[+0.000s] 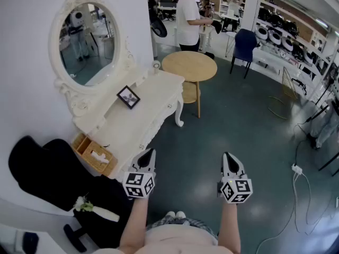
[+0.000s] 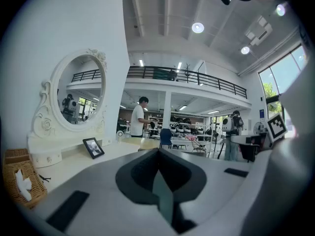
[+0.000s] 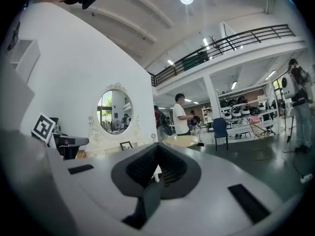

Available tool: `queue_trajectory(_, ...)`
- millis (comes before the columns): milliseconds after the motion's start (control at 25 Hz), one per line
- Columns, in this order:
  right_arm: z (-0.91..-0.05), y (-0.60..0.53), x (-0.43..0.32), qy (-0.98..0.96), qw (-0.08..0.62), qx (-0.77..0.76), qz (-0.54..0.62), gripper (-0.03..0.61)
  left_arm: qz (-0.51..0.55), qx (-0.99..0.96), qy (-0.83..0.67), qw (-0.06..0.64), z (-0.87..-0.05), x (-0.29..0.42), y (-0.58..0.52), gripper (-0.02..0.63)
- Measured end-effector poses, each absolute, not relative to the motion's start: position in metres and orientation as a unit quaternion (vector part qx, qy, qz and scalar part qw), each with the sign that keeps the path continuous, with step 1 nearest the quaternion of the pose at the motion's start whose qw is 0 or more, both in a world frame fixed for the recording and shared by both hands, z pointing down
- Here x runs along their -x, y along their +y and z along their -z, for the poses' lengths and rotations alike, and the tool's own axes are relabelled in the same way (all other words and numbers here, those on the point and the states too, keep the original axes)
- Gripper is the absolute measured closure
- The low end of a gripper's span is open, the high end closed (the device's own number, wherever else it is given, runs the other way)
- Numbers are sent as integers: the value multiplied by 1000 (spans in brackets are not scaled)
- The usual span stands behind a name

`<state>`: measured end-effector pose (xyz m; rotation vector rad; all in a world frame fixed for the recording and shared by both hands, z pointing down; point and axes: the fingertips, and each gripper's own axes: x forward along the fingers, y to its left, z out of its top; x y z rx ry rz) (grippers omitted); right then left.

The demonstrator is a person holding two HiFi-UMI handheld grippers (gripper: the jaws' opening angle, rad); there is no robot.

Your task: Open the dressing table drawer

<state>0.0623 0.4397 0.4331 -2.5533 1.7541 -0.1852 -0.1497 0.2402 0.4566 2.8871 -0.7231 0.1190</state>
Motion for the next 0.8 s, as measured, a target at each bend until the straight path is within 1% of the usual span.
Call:
queue_trajectory(280, -432, 438, -59, 564, 9, 824, 56, 563, -41, -966, -241, 82, -457, 150, 240, 586)
queue_trajectory(520, -431, 437, -55, 566, 23, 822, 59, 563, -43, -965, -242, 85, -460, 155, 241, 586)
queue_trajectory(680, -436, 436, -53, 566, 16, 822, 64, 563, -47, -965, -243, 86, -462, 157, 242, 586)
queue_trajectory(800, -438, 438, -53, 565, 23, 822, 69, 563, -49, -965, -243, 86, -463, 158, 242, 586)
